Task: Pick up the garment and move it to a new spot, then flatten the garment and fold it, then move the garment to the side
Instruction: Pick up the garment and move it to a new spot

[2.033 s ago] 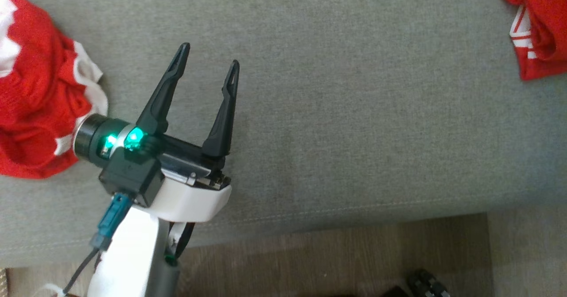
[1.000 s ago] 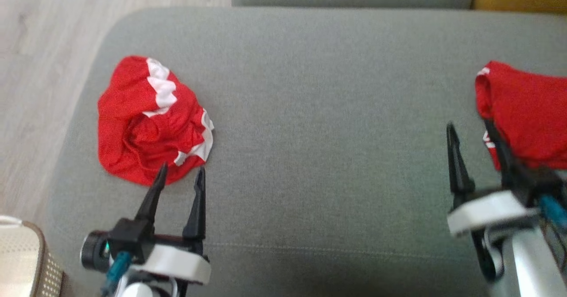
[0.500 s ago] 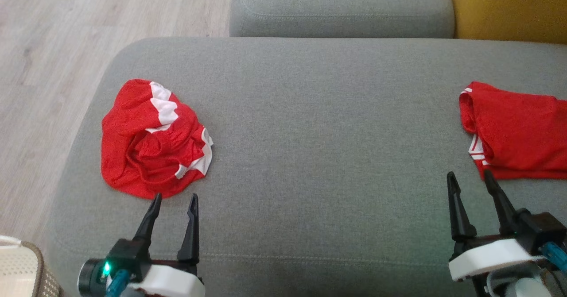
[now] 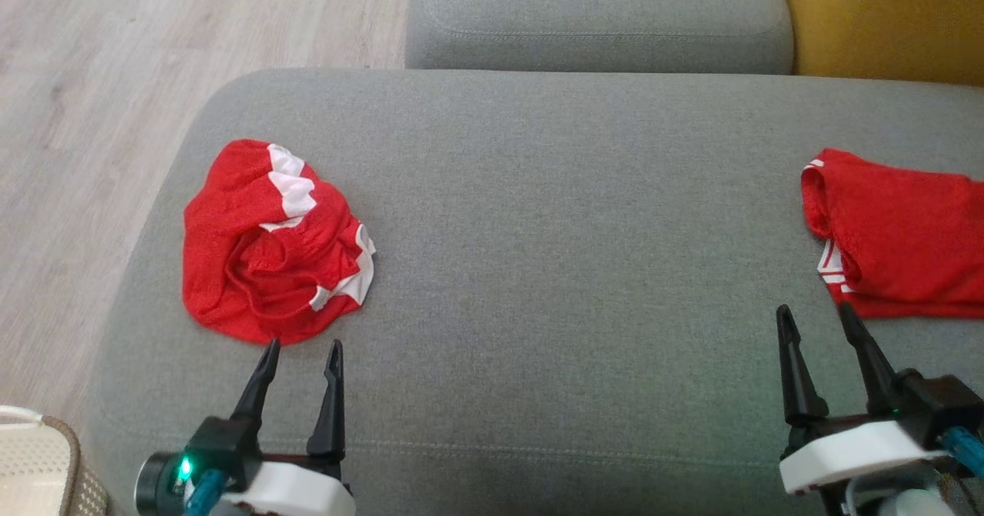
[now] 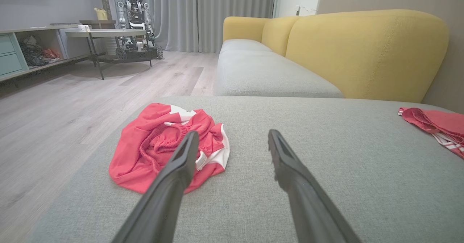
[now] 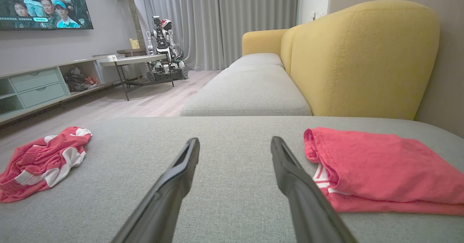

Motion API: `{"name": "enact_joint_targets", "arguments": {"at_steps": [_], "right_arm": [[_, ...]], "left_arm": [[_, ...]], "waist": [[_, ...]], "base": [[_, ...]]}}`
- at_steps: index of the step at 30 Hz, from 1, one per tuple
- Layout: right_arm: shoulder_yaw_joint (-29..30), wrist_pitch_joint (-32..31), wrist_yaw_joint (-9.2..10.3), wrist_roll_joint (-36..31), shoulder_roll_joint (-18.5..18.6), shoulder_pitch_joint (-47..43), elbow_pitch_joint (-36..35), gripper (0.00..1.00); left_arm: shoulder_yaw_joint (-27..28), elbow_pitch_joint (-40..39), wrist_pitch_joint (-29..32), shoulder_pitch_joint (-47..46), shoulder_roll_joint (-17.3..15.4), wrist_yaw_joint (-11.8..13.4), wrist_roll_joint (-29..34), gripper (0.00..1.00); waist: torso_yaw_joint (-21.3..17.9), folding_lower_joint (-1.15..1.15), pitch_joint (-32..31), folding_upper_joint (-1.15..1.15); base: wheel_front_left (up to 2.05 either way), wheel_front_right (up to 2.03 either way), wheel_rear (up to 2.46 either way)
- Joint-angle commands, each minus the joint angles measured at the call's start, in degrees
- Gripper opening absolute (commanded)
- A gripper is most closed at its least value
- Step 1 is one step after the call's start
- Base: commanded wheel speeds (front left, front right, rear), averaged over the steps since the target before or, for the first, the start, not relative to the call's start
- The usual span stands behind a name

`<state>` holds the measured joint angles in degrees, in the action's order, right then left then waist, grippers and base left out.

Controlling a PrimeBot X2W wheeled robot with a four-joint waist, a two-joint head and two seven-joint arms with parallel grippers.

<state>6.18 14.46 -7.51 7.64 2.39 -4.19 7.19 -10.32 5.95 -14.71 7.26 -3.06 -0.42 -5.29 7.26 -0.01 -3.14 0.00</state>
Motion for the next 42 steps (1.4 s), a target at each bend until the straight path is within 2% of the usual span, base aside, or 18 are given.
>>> {"name": "enact_joint_targets", "arguments": {"at_steps": [1,13,18,27,39,42], "right_arm": [[-1.22,0.53,0.02,0.29,0.49,1.62,-2.13,1.00],[-1.12,0.53,0.02,0.06,0.49,1.48,-2.06,1.00],[-2.25,0.53,0.02,0.41,0.49,1.45,-2.05,1.00],[-4.58,0.53,0.02,1.68,0.49,1.48,-2.23,1.00],[-6.17,0.53,0.02,3.07,0.49,1.04,-2.13,1.00],[-6.90,0.53,0.02,2.98,0.49,1.48,-1.98,1.00]], "left_arm": [[2.22,-1.55,-0.29,-1.99,0.18,0.30,0.19,1.00],[2.59,-1.80,-0.29,-1.95,0.18,0.23,0.59,1.00],[2.35,-2.02,-0.29,-2.12,0.18,0.54,0.61,1.00],[2.36,-3.48,-0.29,-2.21,0.18,1.56,0.76,1.00],[3.32,-5.02,-0.29,-1.24,0.18,1.57,0.84,1.00],[3.75,-5.65,-0.29,-1.00,0.18,1.76,0.63,1.00]], "waist": [[0.09,0.01,0.09,0.00],[0.55,0.01,0.46,0.00],[1.99,0.01,0.38,0.00],[8.57,0.01,0.40,0.00],[18.95,0.01,-0.01,0.00],[20.26,0.01,0.47,0.00]], "base": [[0.00,0.00,0.00],[0.00,0.00,0.00],[0.00,0.00,0.00],[0.00,0.00,0.00],[0.00,0.00,0.00],[0.00,0.00,0.00]]}}
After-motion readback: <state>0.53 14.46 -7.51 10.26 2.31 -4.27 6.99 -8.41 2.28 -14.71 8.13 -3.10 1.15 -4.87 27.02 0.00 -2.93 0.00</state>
